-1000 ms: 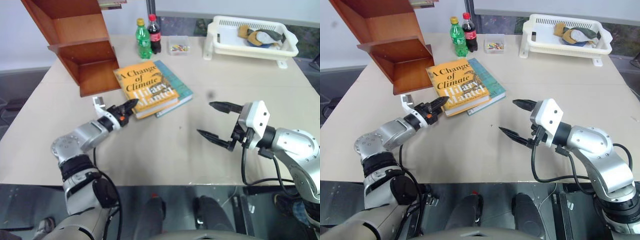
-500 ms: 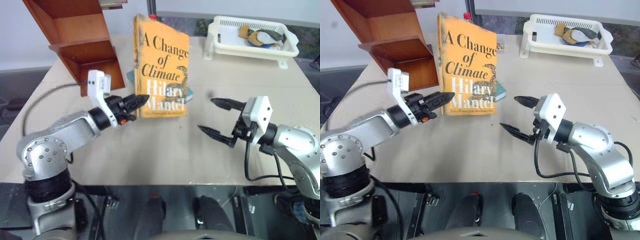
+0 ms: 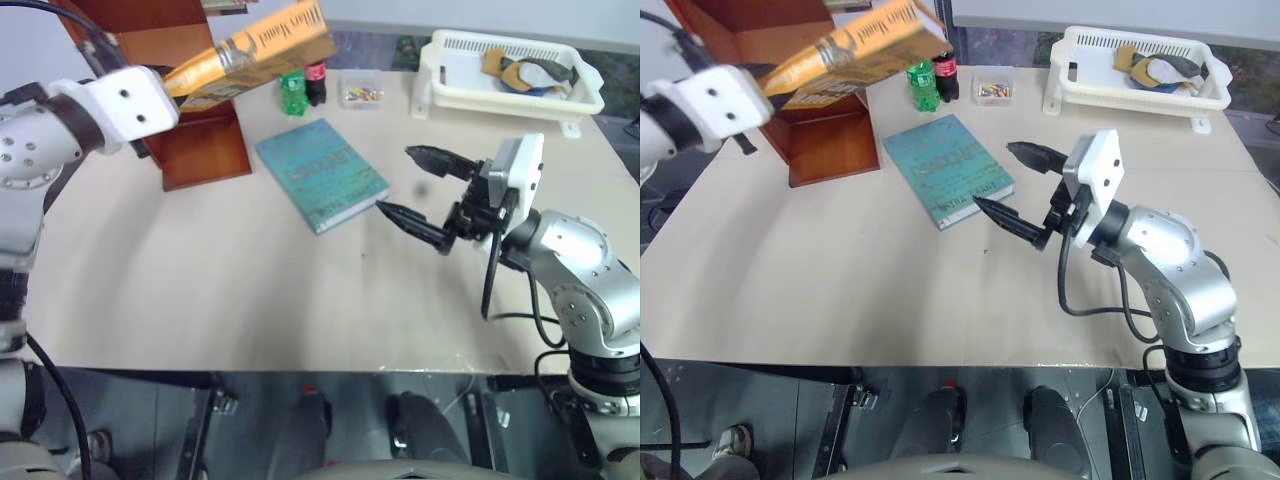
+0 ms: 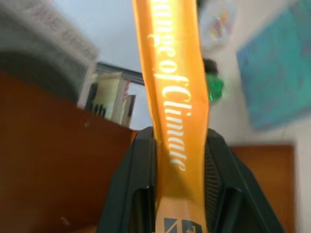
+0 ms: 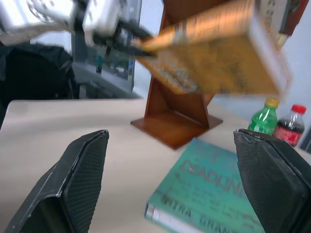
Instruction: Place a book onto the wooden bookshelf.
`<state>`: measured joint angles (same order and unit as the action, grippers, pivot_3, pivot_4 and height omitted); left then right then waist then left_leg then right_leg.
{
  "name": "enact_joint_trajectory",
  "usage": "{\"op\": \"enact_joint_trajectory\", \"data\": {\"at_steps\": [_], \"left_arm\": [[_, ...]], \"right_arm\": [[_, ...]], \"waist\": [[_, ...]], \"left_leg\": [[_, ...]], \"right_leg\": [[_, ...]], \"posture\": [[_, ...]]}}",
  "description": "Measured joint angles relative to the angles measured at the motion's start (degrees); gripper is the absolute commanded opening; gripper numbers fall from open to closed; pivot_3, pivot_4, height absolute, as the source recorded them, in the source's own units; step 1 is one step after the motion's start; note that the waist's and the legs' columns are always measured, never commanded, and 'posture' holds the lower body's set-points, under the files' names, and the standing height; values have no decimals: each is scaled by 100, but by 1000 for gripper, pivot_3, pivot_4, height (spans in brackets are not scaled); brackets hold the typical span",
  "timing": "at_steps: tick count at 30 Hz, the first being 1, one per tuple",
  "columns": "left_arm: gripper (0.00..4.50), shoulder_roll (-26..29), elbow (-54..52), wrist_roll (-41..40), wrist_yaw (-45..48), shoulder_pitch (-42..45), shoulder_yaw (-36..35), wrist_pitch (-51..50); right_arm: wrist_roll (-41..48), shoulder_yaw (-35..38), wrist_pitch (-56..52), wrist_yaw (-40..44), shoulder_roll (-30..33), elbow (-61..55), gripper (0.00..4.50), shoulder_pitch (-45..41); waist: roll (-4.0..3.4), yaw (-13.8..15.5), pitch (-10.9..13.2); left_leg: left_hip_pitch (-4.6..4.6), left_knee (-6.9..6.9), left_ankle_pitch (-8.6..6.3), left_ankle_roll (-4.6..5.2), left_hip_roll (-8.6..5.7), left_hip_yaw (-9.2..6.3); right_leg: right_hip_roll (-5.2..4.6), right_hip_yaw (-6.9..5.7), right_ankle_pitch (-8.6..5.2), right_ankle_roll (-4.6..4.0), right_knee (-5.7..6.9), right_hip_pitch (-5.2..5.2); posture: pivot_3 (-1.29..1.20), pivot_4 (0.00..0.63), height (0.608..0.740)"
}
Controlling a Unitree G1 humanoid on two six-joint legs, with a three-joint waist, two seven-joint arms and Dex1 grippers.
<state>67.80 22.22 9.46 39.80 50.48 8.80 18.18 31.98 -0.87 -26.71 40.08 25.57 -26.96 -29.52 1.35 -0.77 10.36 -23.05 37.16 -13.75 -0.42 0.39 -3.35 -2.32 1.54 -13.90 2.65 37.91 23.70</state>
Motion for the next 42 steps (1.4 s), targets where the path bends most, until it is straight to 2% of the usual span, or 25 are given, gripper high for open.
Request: {"op": "enact_joint_trajectory", "data": {"at_steps": [4,7,12,15,22,27,29,35,39,42], "left_arm": [[679,-253,1620,784,63,994,550,1011],[679,-594,2260,782,239,1385,543,1422],[679,-1367,1950,-375,1025,1380,140,1608],[679,-1677,1567,-618,1184,1328,97,1652],[679,-1359,2101,177,807,2111,93,1826],[679,-829,2759,871,603,2790,182,1938],[679,-529,3136,1428,480,3037,436,1898],[679,-171,4195,2278,-5,3125,799,1667],[679,-168,4462,2437,-326,3124,941,1714],[679,-171,4769,2599,-657,3059,1008,1713]], "right_arm": [[-92,-90,115,1,-123,145,4229,-79],[-174,-123,195,3,-147,168,4229,-75],[-236,-158,216,-28,-161,154,4229,-22],[-246,-159,218,-64,-165,143,4229,36],[-243,-129,217,-152,-165,74,4229,48],[-237,-123,234,-167,-167,76,4229,47],[-234,-125,256,-155,-188,91,4229,36],[-234,-126,328,-69,-231,204,4229,-20],[-235,-143,332,-49,-241,240,4229,-64],[-235,-138,334,-40,-234,250,4229,-77]], "waist": [[3,-24,7],[4,0,7],[5,-4,6],[5,-30,6],[5,-193,6],[5,-169,6],[5,-172,6],[5,-153,6],[15,-155,5],[15,-280,6]], "left_leg": [[-27,7,0,1,6,-9],[-84,30,2,-1,4,-22],[-88,31,2,-1,-19,-16],[-87,31,2,-1,-19,-18],[-75,28,1,1,-3,-18],[-77,29,1,1,-5,-16],[-76,30,1,1,-6,-14],[-77,31,1,1,-4,-17],[-79,33,1,1,-5,-16],[-77,31,1,1,-3,-2]], "right_leg": [[8,-7,0,0,7,26],[4,-21,2,0,17,71],[-28,-23,3,2,9,67],[-28,-24,3,2,12,69],[-5,-19,2,2,24,70],[-5,-19,2,3,21,69],[-5,-16,2,3,23,69],[-5,-21,1,4,24,69],[-7,-20,2,4,23,69],[-6,-7,2,3,47,88]], "posture": [[0,150,740],[0,150,740],[0,150,740],[0,150,740],[0,150,740],[0,150,740],[0,150,740],[0,150,740],[0,150,740],[0,150,740]]}}
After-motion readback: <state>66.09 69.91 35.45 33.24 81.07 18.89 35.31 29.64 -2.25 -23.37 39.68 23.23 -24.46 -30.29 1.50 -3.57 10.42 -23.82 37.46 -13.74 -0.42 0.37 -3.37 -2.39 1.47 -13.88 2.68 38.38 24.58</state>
